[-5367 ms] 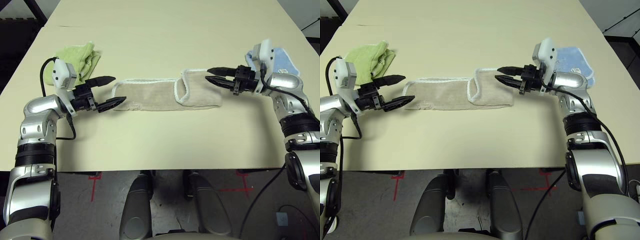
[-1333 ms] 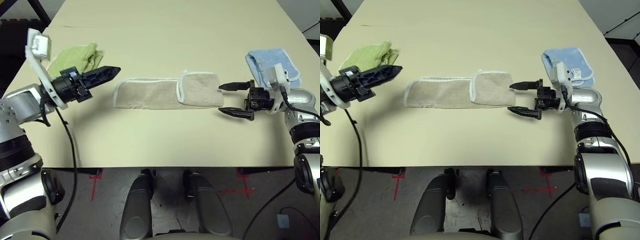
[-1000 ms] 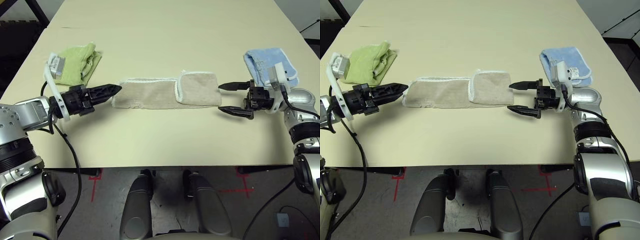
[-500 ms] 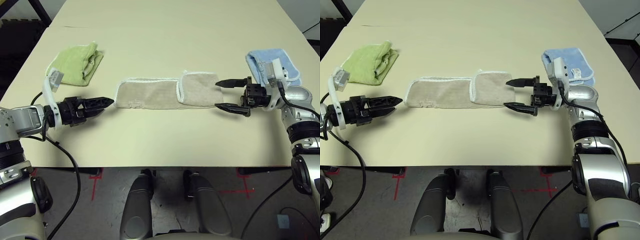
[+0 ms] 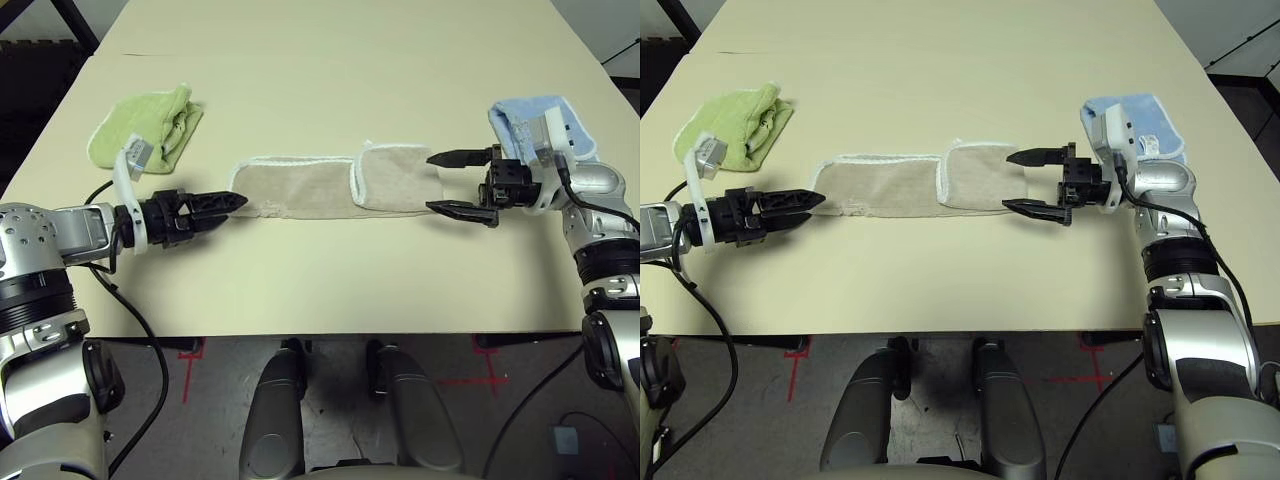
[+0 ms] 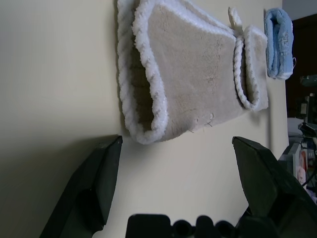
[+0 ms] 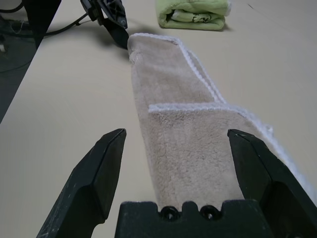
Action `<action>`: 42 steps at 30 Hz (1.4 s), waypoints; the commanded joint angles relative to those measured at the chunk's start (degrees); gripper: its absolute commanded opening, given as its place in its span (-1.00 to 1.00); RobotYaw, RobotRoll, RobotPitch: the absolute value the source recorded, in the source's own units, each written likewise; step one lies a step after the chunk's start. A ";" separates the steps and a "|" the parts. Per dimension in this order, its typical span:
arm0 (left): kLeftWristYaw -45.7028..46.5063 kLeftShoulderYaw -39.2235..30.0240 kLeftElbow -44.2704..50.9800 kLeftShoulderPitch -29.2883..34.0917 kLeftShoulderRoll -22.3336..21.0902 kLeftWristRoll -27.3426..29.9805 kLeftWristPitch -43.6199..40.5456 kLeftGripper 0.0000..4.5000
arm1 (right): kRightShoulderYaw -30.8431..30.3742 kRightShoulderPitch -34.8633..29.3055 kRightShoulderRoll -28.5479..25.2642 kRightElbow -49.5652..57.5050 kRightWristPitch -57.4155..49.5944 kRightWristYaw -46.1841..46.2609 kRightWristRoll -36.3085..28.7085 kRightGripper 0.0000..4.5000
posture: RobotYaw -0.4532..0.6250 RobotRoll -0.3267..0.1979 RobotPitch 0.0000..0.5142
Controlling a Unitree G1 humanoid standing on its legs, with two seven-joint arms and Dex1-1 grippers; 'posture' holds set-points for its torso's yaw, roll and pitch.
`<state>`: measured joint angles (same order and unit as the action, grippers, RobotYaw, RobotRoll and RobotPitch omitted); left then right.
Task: Fold the towel and set it aside.
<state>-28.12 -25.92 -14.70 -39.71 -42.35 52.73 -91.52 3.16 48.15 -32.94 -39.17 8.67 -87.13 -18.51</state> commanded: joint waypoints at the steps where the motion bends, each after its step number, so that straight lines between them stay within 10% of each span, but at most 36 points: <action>1: 1.95 -0.94 -1.41 0.65 0.41 2.70 -0.98 1.00 | -0.20 -0.53 -0.34 2.18 -1.68 0.72 -0.21 0.98 | -0.22 0.25 0.03; 25: 12.70 -6.50 -5.12 -4.78 7.41 -0.71 -0.98 1.00 | -0.72 -1.48 -0.39 9.86 -7.72 4.12 -0.51 0.98 | -0.23 0.25 0.01; 28: 12.85 -6.65 -4.68 -4.65 7.69 -2.07 -0.98 0.75 | -0.77 -2.04 -0.50 10.50 -8.49 4.04 -0.74 1.00 | -0.22 0.25 0.01; 38: 12.15 -7.18 -4.45 -5.60 8.34 -4.18 -0.98 -0.98 | 0.13 -4.58 -1.14 10.21 -12.21 3.97 -1.69 1.00 | -0.22 0.25 0.01; 42: 12.10 -7.57 -4.39 -5.97 8.65 -4.81 -0.91 -0.98 | 0.26 -4.13 -1.15 8.20 -10.64 3.53 -1.29 1.00 | -0.23 0.25 0.01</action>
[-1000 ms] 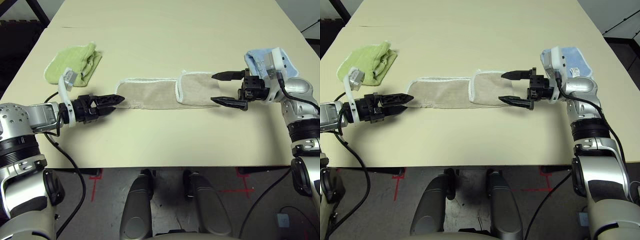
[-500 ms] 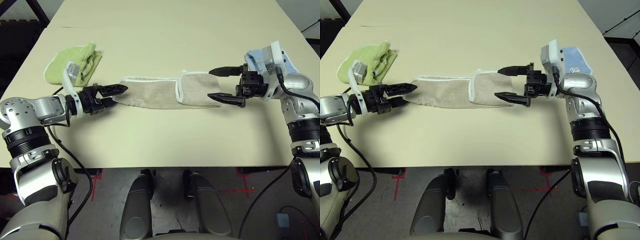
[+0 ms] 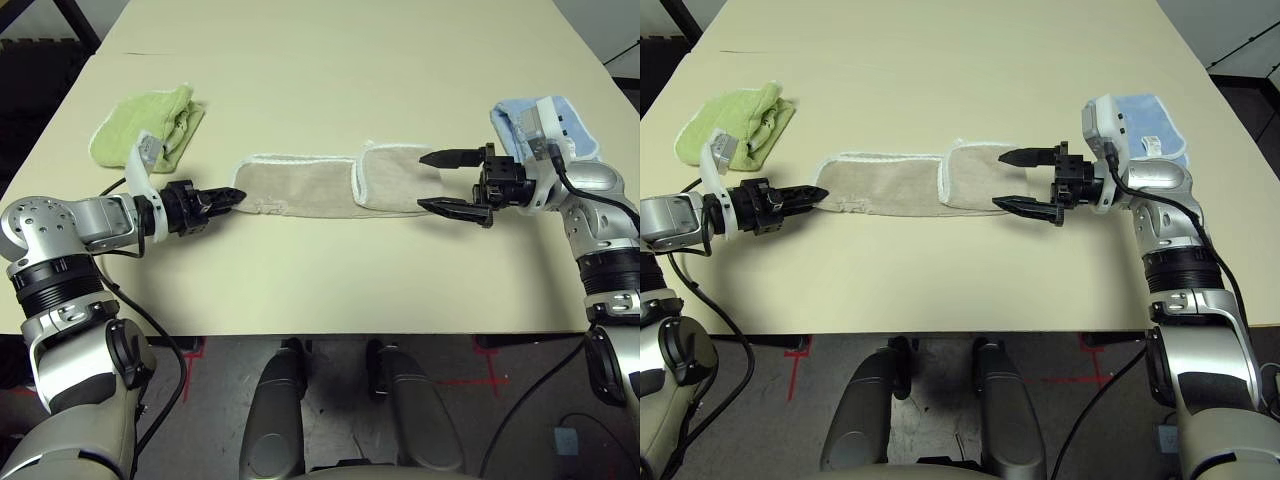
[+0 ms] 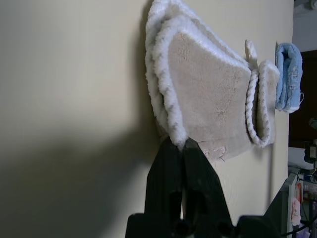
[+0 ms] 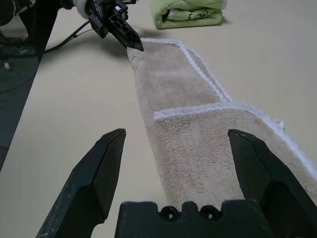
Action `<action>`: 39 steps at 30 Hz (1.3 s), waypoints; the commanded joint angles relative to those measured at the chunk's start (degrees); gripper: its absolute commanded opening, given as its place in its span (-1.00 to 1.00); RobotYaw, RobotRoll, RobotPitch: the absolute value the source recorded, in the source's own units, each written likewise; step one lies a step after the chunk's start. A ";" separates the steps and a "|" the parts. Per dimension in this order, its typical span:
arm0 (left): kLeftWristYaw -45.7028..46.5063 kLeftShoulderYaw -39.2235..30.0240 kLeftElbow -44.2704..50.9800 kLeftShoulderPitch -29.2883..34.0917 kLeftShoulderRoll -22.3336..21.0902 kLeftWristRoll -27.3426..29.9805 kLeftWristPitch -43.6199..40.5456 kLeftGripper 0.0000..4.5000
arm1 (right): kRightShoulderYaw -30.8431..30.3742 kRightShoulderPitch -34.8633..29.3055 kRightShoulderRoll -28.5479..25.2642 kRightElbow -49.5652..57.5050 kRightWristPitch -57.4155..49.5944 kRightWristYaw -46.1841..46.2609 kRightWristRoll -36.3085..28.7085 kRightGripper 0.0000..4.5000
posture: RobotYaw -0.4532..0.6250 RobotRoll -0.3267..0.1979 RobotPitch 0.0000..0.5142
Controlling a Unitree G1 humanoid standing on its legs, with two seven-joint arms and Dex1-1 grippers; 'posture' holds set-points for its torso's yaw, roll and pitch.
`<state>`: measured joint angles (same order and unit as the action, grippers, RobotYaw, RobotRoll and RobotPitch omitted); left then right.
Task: Fold the towel and set it aside.
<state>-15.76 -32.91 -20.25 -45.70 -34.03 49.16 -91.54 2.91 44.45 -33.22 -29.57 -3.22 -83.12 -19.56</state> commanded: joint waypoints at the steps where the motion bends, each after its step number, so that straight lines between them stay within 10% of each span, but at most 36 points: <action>1: -0.29 -0.58 1.16 -0.03 0.25 -1.44 -0.63 -0.98 | 0.51 -0.27 -0.87 -1.99 1.66 -0.57 -0.16 1.00 | -0.23 0.25 0.01; 20: -14.54 9.37 -4.99 2.49 -16.66 -7.77 8.79 -0.98 | 0.45 1.10 0.01 -13.92 11.98 -3.55 0.63 1.00 | -0.19 0.25 0.00; 39: -17.91 9.44 9.77 -11.38 -7.42 -0.66 1.77 -0.98 | -0.46 0.32 0.20 -4.94 6.25 -1.01 0.30 1.00 | -0.18 0.25 -0.04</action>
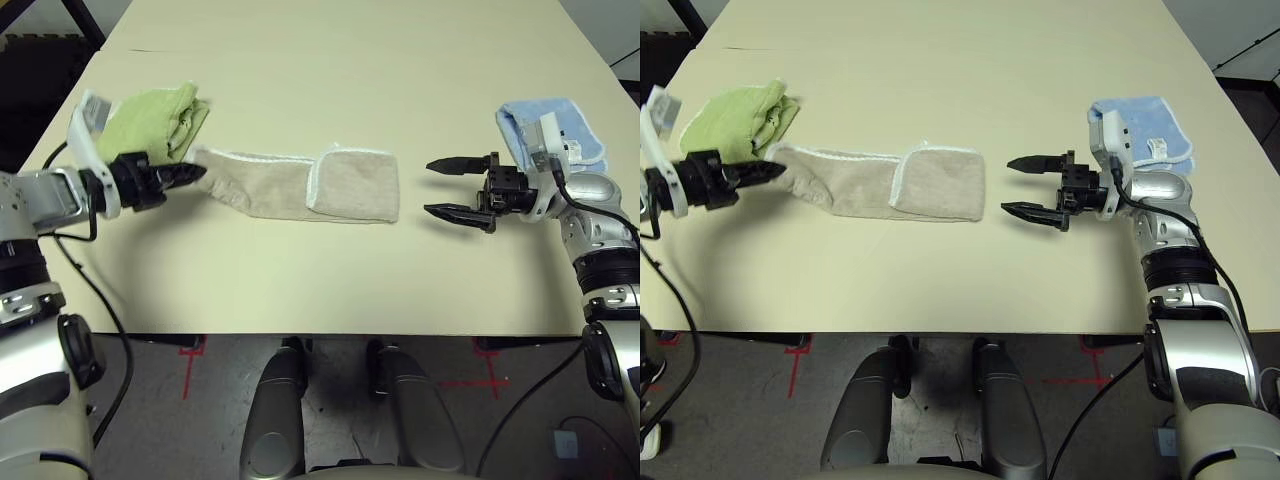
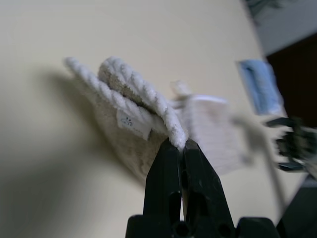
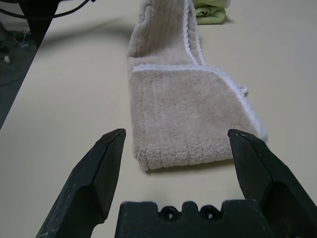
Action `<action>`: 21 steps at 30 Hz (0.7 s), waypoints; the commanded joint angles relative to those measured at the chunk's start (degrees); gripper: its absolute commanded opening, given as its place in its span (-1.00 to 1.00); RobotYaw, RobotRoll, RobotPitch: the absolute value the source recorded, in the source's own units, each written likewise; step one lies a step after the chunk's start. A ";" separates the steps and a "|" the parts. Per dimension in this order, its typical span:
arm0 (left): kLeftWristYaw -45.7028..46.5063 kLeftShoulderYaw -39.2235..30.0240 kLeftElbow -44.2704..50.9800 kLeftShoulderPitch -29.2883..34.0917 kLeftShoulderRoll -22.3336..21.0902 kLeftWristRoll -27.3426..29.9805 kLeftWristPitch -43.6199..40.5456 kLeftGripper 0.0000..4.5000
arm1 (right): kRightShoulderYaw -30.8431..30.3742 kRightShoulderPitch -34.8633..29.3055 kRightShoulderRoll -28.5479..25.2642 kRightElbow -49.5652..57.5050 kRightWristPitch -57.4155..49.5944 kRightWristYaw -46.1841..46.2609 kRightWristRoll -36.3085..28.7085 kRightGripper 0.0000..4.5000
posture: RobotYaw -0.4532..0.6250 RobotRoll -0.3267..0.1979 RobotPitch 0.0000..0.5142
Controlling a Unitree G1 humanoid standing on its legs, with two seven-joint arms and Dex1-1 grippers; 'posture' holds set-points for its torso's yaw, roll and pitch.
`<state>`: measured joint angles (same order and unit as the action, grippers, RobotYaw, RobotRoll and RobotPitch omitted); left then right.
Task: Fold the towel and set it aside.
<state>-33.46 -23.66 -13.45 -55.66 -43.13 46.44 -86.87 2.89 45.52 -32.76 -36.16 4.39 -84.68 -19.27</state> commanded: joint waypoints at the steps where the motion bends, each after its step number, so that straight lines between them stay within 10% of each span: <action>1: -0.20 0.23 3.93 -2.22 2.60 2.73 -3.81 -0.98 | -0.50 -0.62 -0.18 1.92 -1.68 0.80 0.11 1.00 | -0.18 0.25 -0.05; 21: 0.46 9.12 6.85 -6.89 15.74 3.73 -0.40 -0.98 | 0.27 -2.29 -2.80 3.19 -3.07 3.02 0.70 1.00 | -0.22 0.25 -0.09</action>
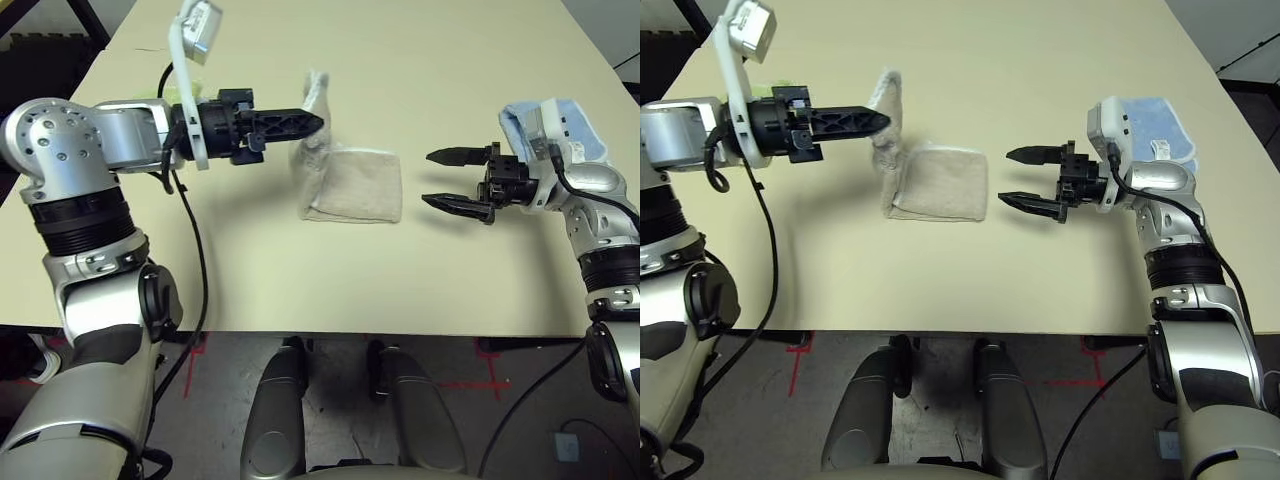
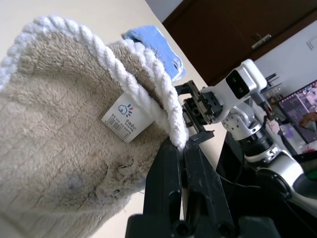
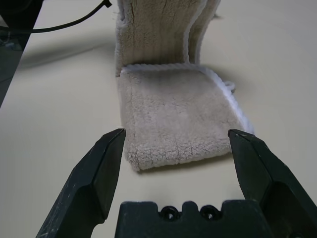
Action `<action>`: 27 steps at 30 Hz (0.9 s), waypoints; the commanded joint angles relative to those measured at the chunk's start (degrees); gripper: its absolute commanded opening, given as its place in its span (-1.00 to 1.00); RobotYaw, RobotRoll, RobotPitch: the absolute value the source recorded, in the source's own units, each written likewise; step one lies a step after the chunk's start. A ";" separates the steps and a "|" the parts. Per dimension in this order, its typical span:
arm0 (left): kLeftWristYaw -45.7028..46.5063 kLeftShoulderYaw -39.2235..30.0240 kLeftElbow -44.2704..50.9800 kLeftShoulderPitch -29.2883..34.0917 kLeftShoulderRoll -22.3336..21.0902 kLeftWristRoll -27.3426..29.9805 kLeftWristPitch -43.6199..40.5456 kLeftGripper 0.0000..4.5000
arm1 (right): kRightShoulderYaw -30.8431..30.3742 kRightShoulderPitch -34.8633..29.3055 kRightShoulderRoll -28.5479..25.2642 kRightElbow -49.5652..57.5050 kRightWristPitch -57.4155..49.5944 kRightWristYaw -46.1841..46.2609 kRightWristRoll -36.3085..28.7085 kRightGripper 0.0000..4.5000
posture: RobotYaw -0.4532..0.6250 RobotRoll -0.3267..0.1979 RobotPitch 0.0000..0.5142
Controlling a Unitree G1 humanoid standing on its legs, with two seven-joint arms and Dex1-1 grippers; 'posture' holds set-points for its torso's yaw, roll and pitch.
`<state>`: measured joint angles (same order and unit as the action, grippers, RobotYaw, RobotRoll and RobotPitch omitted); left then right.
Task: Fold the towel and set it aside.
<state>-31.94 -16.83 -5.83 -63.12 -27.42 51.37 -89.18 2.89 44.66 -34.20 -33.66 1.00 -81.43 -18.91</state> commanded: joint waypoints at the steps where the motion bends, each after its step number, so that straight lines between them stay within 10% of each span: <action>1: -1.54 3.26 -0.91 0.79 -0.26 -1.56 2.70 -0.98 | 0.17 -1.55 -1.52 0.61 0.57 -0.18 0.51 1.00 | -0.23 0.25 -0.07; 27: -6.69 13.24 -5.93 1.39 3.62 -5.34 8.70 -0.98 | 1.82 -1.85 -3.44 -4.41 1.94 -1.56 -0.54 1.00 | -0.24 0.25 -0.01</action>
<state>-38.61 -4.67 -11.96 -62.18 -24.55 46.66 -80.64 4.71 42.49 -37.30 -36.86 2.21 -82.45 -19.99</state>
